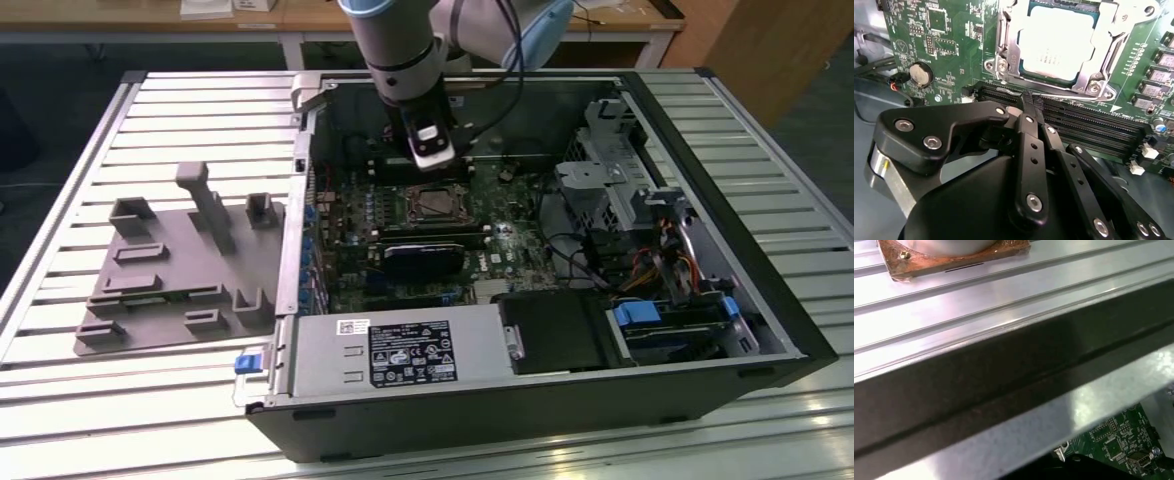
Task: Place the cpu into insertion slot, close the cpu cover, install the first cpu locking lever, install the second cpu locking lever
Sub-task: 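Install the first cpu locking lever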
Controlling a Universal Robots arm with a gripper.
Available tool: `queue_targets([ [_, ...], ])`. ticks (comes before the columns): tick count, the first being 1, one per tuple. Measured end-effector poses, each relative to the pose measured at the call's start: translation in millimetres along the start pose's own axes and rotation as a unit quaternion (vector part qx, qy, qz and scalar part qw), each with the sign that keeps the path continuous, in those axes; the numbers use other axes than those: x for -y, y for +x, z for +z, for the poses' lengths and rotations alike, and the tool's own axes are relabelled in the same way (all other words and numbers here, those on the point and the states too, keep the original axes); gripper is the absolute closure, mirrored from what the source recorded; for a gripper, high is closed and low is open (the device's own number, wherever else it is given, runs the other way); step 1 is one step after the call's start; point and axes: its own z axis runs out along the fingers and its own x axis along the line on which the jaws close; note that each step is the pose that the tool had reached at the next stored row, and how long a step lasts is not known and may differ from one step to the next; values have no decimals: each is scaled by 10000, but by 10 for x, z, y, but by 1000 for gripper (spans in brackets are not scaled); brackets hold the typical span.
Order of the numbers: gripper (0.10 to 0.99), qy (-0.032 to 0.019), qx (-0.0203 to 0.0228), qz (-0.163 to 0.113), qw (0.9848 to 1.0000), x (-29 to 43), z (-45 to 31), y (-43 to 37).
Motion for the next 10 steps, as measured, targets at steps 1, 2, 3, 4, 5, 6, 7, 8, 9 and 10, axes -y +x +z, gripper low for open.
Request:
queue_targets([
  [1,984,7,7,32,10000,1,4,1],
  [2,984,14,14,62,10000,2,9,2],
  [3,984,21,21,91,10000,3,13,3],
  [4,984,27,28,120,9999,4,17,4],
  [5,984,33,34,144,9999,5,20,4],
  [6,984,39,41,171,9998,6,24,5],
  [7,984,43,46,192,9998,7,29,6],
  [8,984,47,51,212,9998,8,33,7],
  [9,984,51,55,229,9997,9,38,8],
  [10,984,54,59,245,9997,9,43,10],
])
